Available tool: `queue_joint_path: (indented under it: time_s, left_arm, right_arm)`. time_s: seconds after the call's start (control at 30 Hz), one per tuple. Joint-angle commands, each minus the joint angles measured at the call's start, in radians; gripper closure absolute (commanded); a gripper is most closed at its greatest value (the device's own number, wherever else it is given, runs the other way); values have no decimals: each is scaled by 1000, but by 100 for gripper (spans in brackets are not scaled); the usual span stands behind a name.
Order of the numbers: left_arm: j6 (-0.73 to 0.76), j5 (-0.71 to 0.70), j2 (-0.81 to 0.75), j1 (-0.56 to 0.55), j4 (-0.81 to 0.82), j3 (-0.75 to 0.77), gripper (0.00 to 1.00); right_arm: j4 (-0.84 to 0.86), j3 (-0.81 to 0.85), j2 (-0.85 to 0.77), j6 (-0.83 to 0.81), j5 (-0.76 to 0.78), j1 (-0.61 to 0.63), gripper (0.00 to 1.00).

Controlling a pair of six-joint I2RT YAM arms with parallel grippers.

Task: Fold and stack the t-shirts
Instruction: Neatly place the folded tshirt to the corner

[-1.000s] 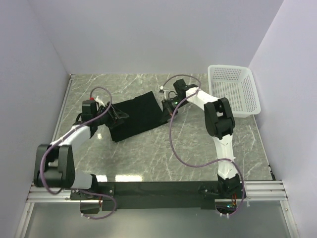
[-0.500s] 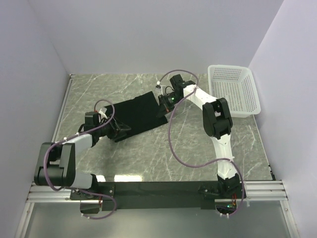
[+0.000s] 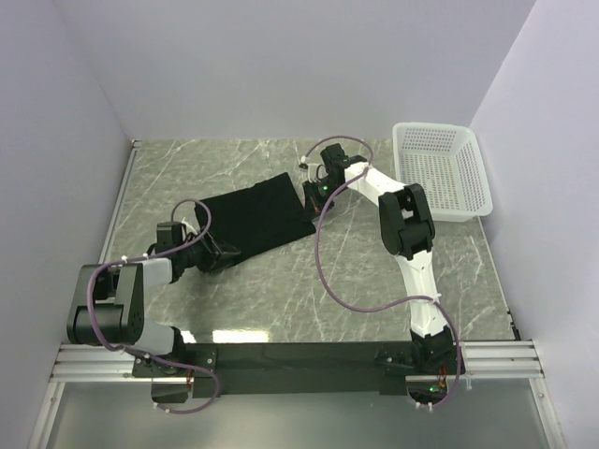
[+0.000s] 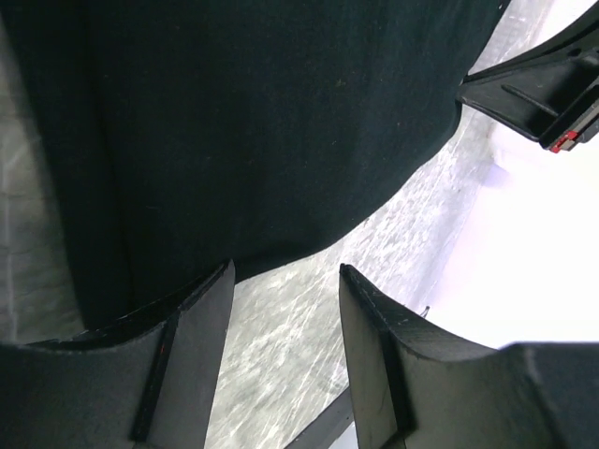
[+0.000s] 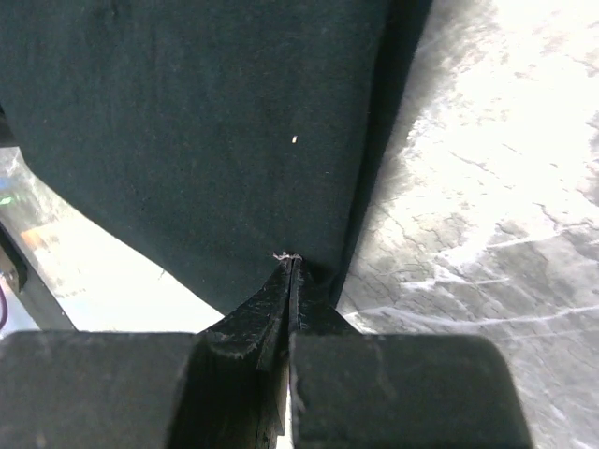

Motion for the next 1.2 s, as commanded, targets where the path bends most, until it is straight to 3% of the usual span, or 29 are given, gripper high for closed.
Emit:
queue_joint_path:
  time_s: [0.0,0.2,0.3,0.37,0.4,0.47,0.53,0.73,0.93,1.17]
  left_arm:
    - [45,-54,1,26,-13,-32,44]
    - [57,-8,-74,33,-45,15,43]
    - [92,-70,-240,35,-215,104,41]
    - [122,-156,-361,44,-442,173,35]
    - [125,-268,-390,50,-506,236,31]
    - [114,-348,-452,75,-650,278,23]
    - [87,-373,-472,90,-688,282,22]
    - [-13,-301,-446,98,-570,126,23]
    - [-42,-289,-362,98,-387,48,23]
    - [20,-281,-211,95,-361,81,25]
  right_arm:
    - [14,34,17,15,111,-7,100]
    - [5,43,-29,-26,120,-12,100]
    - [-30,72,-105,-96,86,-25,100]
    - [-37,70,-186,-149,73,-33,94]
    - [-41,66,-214,-172,62,-36,89]
    - [-43,51,-294,-226,57,-41,75]
    - [-43,3,-344,-275,53,-45,64]
    - [17,-208,-527,-344,53,-47,49]
    - [45,-345,-633,-355,39,-48,48]
    - [86,-442,-693,-321,14,-50,47]
